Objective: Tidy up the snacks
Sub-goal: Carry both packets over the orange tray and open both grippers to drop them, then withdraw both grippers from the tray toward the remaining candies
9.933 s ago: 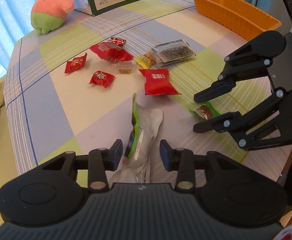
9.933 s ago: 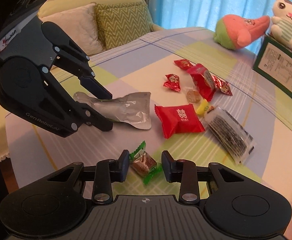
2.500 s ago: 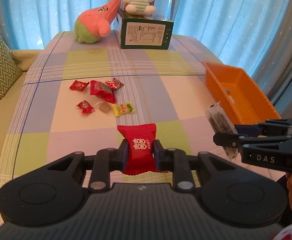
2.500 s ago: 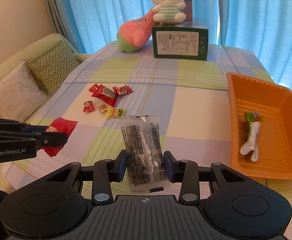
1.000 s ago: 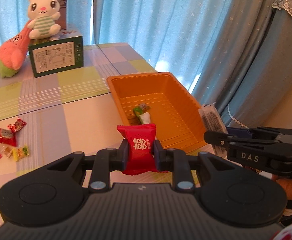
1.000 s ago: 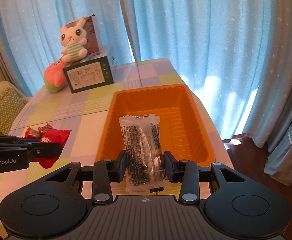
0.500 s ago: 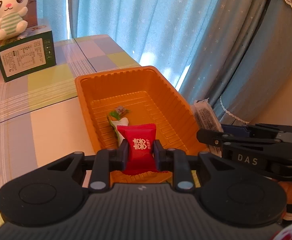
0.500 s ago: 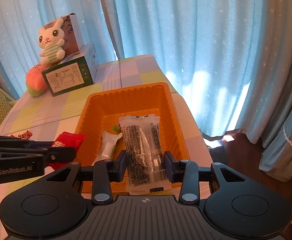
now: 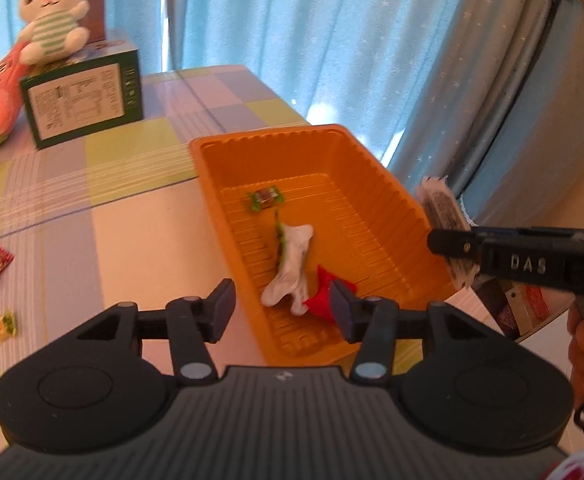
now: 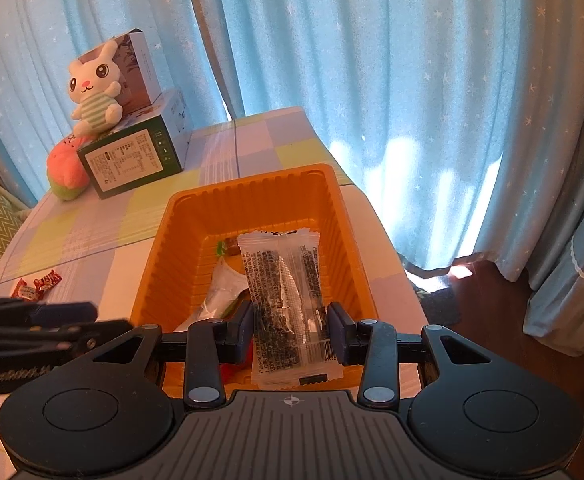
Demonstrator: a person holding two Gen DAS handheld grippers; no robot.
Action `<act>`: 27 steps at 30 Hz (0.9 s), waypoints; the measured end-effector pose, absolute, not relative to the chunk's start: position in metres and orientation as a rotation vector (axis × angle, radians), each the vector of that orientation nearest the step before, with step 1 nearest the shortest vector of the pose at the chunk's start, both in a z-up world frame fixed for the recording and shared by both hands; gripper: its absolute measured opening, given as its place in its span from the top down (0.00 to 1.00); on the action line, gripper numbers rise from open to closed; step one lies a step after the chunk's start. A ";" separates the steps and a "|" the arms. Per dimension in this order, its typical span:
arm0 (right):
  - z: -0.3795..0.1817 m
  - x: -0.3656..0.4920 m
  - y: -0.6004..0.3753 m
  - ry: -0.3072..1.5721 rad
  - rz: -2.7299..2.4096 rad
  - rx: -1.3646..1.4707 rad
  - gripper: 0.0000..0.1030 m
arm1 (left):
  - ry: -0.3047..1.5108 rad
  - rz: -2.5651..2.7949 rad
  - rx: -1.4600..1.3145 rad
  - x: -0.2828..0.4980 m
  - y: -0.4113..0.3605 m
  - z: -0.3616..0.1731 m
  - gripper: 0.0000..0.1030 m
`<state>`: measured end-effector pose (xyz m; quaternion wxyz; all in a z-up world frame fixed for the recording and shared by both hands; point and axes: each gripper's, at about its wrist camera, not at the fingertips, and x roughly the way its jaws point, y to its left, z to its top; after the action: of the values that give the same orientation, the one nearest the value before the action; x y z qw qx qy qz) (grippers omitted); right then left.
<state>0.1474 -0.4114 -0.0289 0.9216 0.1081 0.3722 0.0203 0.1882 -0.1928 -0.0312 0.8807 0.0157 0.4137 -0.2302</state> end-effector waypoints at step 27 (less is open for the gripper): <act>-0.007 0.090 -0.341 0.769 0.095 0.232 0.30 | 0.816 -0.317 -0.036 0.114 -0.090 0.009 0.33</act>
<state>0.0900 -0.3409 -0.0073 0.9194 0.1131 0.3740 0.0460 0.1141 -0.0901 0.0086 0.9055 -0.0173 0.3951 -0.1536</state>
